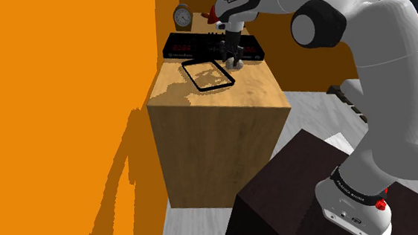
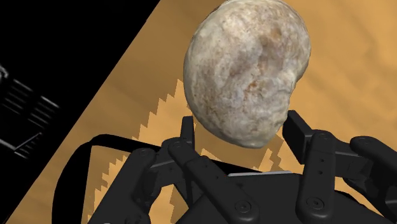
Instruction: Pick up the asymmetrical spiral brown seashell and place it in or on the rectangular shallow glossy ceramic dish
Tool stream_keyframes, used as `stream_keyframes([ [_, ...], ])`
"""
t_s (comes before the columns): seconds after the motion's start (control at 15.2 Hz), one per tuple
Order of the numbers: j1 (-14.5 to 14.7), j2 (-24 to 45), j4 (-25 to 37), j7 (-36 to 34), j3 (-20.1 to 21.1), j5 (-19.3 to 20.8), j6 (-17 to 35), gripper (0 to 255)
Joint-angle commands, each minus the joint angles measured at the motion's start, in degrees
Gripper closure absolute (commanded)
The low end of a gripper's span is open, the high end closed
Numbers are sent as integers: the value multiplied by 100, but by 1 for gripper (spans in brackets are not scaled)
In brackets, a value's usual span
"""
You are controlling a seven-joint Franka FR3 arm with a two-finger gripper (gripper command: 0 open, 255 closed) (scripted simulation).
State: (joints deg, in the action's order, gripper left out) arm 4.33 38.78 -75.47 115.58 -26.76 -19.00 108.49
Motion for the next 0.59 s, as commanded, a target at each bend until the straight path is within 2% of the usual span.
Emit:
stream_keyframes([
  [0.0, 1, 2, -3, 0, 2, 0, 0, 255],
  [0.53, -1, -19, 42, -10, -6, 11, -63, 255],
])
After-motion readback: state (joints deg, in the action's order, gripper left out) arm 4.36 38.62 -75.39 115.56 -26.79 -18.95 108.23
